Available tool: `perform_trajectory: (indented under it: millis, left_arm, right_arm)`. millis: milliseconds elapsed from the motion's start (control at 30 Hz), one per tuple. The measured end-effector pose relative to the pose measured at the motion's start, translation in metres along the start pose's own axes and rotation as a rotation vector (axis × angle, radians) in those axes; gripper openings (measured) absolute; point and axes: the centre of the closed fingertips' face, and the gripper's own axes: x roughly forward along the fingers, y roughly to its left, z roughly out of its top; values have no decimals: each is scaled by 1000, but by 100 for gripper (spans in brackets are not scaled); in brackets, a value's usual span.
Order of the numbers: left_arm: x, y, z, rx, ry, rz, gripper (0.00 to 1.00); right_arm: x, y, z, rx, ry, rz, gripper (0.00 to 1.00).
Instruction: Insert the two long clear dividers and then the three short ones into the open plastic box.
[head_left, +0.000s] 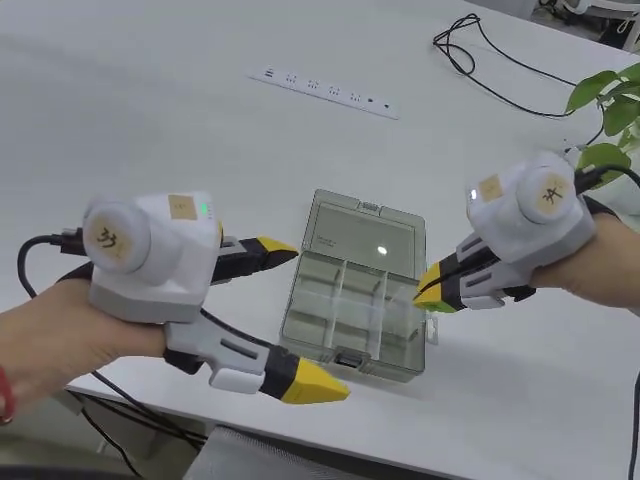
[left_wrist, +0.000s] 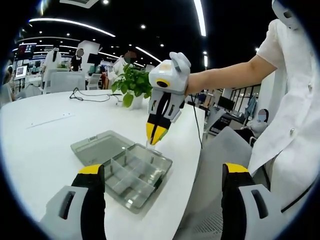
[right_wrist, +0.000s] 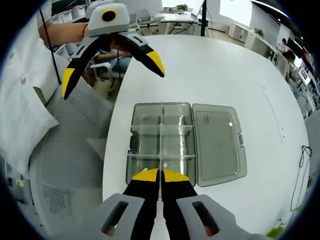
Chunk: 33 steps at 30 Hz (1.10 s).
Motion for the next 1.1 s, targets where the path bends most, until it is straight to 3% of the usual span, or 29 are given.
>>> perform_trajectory:
  millis: [467,1100]
  left_arm:
    - [1,0,1,-1,-4,-3,100]
    - [1,0,0,-4,-3,-7,99]
  right_arm:
    - [1,-5,-5,-2,10,2,2]
    - [1,0,-7,-24,47,-4,2]
